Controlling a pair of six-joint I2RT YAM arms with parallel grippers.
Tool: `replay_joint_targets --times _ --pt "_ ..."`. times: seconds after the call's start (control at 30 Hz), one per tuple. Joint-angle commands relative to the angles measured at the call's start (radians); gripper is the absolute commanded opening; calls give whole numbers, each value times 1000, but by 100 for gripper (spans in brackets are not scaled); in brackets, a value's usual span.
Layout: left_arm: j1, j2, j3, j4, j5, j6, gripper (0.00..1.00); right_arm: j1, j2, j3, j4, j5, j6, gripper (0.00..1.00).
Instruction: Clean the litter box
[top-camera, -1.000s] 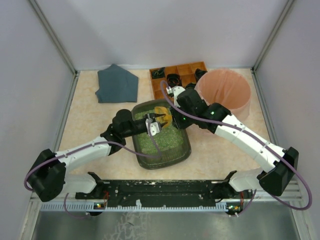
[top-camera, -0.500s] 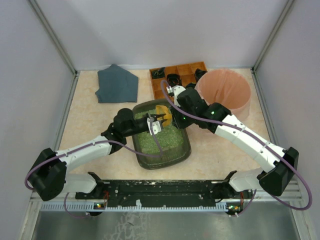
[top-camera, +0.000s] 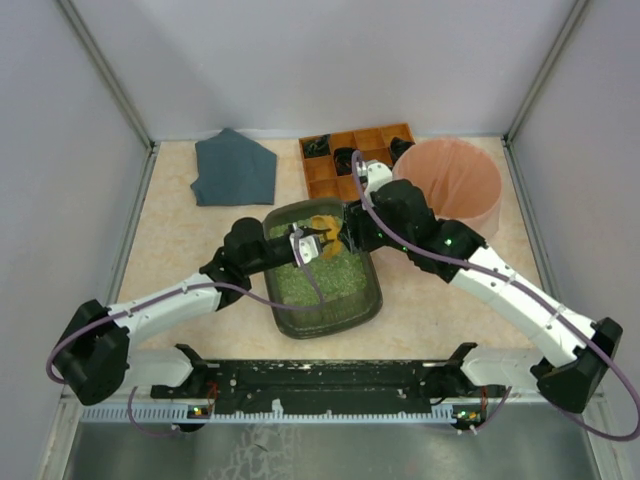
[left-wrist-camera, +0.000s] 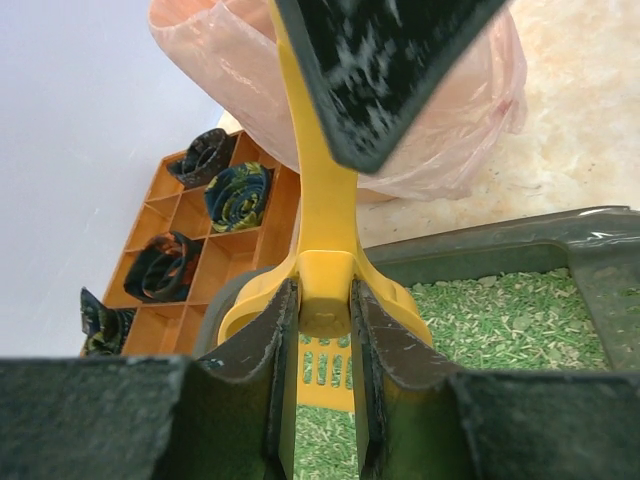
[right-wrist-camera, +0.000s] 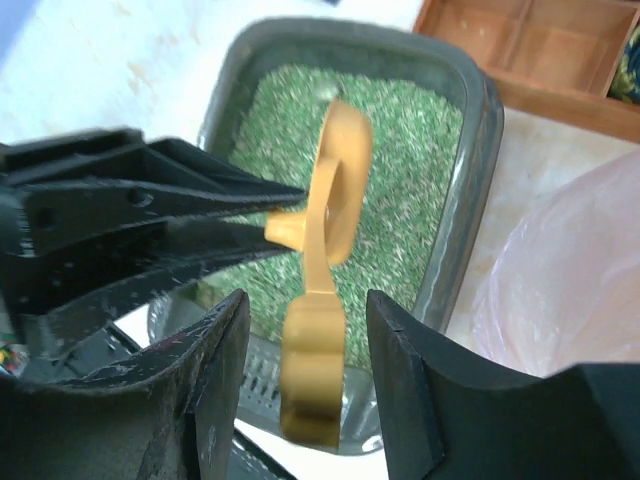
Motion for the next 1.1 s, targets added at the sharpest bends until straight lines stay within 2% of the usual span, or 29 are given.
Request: replay_joint_targets --times 0.0,0.13,0.53,0.93,1.07 --pt "-5 -32 -19 36 19 -104 0 9 -95 -75 240 17 68 50" --pt "-5 -40 -29 53 18 -140 0 10 -114 -126 336 2 92 50" --pt "-5 -35 -24 86 0 -222 0 9 -94 -212 407 36 134 46" --pt "-7 -38 -29 92 10 -229 0 9 -59 -244 500 54 147 43" --pt "-8 -37 -33 94 12 -232 0 10 -34 -236 502 40 142 36"
